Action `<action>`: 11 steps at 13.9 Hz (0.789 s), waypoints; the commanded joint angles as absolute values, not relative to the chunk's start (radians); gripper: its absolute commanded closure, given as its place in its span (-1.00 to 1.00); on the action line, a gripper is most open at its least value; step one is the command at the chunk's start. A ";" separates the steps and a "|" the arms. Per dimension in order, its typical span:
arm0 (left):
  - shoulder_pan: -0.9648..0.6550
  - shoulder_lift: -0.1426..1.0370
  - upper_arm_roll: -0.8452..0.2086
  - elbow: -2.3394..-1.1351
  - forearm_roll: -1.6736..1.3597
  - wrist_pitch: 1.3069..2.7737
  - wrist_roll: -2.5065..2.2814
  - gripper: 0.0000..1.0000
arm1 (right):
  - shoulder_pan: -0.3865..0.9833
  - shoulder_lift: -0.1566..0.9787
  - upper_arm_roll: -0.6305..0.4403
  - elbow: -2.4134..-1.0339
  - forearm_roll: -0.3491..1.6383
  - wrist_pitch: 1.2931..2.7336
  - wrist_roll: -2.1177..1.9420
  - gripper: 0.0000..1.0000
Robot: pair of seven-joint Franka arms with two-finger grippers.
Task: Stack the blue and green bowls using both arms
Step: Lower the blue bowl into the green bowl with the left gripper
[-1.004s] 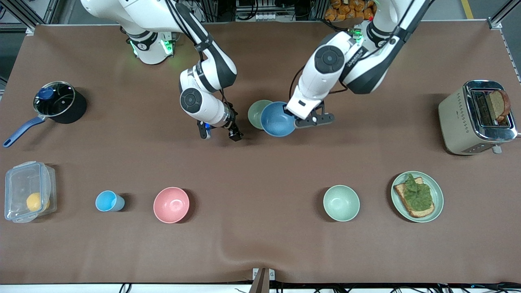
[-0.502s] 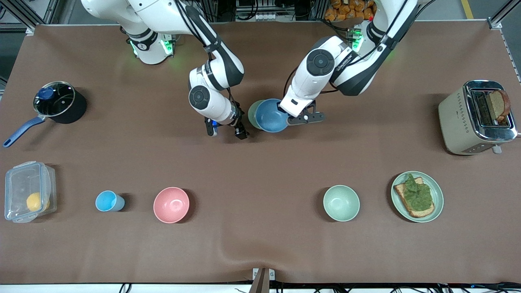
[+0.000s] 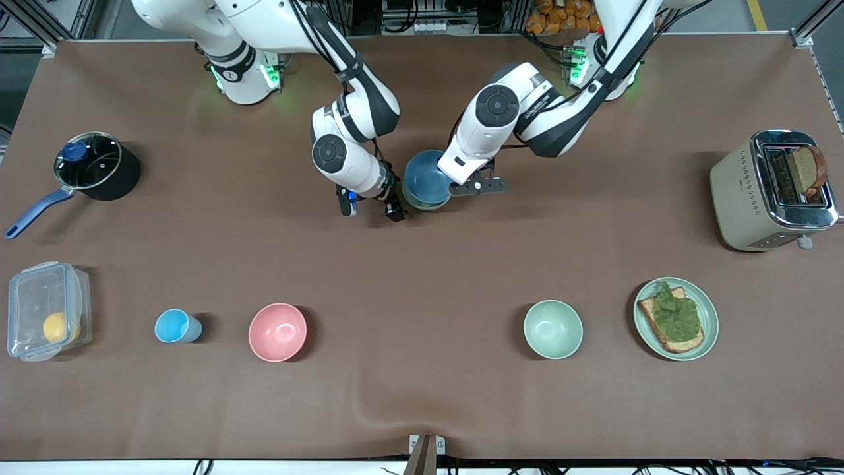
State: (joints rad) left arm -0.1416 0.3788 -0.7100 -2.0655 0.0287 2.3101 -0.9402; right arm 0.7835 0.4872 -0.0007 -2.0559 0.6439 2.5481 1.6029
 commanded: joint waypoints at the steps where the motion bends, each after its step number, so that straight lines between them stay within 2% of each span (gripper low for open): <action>1: -0.161 0.391 -0.710 -2.068 0.021 2.321 -0.950 1.00 | 0.792 0.482 0.002 -2.066 0.666 2.571 1.615 -1.00; 11: -0.155 0.442 -0.707 -2.060 0.046 2.322 -0.948 1.00 | 0.792 0.483 0.002 -2.066 0.666 2.577 1.614 -1.00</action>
